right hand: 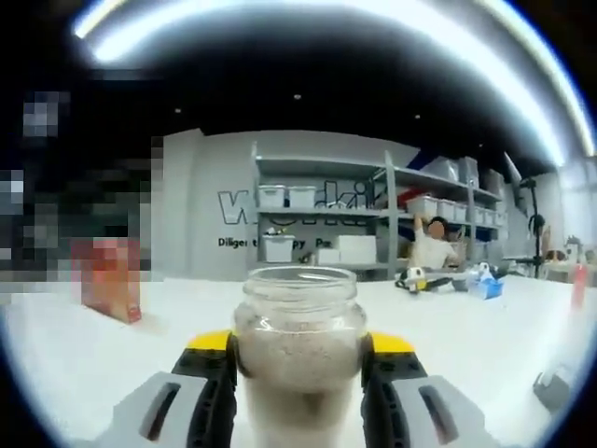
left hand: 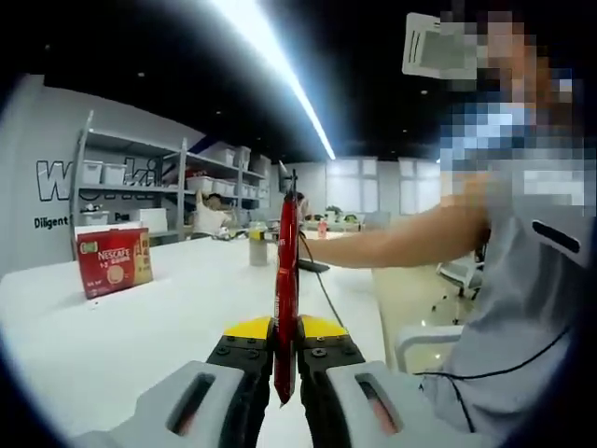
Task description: Tear open the coffee pouch, take out the coffee, and pour the coffee from the pouch into the cup
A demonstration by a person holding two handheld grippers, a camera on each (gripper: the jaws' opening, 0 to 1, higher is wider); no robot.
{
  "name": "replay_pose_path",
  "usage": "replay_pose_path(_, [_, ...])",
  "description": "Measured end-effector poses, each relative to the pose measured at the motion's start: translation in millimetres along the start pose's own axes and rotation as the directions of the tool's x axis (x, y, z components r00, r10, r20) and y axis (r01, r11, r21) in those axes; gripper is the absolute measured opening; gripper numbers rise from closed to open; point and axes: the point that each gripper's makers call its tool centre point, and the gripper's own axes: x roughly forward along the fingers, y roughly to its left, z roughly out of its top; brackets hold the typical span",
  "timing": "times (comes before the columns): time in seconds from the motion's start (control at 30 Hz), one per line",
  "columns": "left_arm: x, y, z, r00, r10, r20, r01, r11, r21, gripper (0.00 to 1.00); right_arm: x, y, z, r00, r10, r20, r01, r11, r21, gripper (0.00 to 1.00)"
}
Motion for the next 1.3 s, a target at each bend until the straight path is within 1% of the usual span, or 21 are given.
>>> replay_pose_path(0.1, [-0.2, 0.3, 0.8, 1.000, -0.006, 0.010, 0.006, 1.000, -0.009, 0.12, -2.8, 0.2, -0.6, 1.000, -0.006, 0.011, 0.006, 1.000, 0.002, 0.51])
replay_pose_path(0.23, [0.9, -0.8, 0.5, 1.000, -0.017, 0.016, 0.017, 1.000, -0.016, 0.12, -13.2, 8.0, 0.2, 1.000, -0.003, 0.010, 0.003, 1.000, 0.001, 0.51])
replay_pose_path(0.4, [-1.7, -5.2, 7.2, 0.999, -0.030, 0.035, 0.031, 0.999, -0.014, 0.12, -25.6, 14.0, 0.3, 1.000, -0.004, 0.013, 0.004, 1.000, 0.004, 0.51])
replay_pose_path(0.53, [-4.1, -5.1, 9.9, 0.998, -0.032, 0.047, 0.033, 0.999, -0.015, 0.12, -33.7, 19.3, 0.4, 1.000, -0.004, 0.021, 0.004, 1.000, 0.006, 0.51])
replay_pose_path(0.67, [-3.9, -4.0, 9.2, 0.998, -0.033, 0.047, 0.033, 0.999, -0.018, 0.12, -40.2, 24.7, 0.8, 1.000, 0.002, 0.018, -0.002, 1.000, 0.003, 0.51])
replay_pose_path(0.9, [-7.1, -8.4, 12.9, 0.997, -0.042, 0.059, 0.043, 0.999, -0.015, 0.12, -54.4, 36.0, 0.5, 0.999, 0.016, 0.030, -0.016, 1.000, 0.004, 0.51])
replay_pose_path(1.0, [-9.9, -8.8, 14.6, 0.997, -0.042, 0.065, 0.043, 0.999, -0.013, 0.12, -61.8, 45.2, 1.0, 0.998, 0.042, 0.045, -0.043, 0.999, 0.006, 0.51])
replay_pose_path(1.3, [-15.5, -5.6, 18.3, 0.996, -0.033, 0.078, 0.034, 0.999, -0.016, 0.12, -79.9, 68.1, 1.5, 0.992, 0.121, 0.048, -0.121, 0.993, 0.003, 0.51])
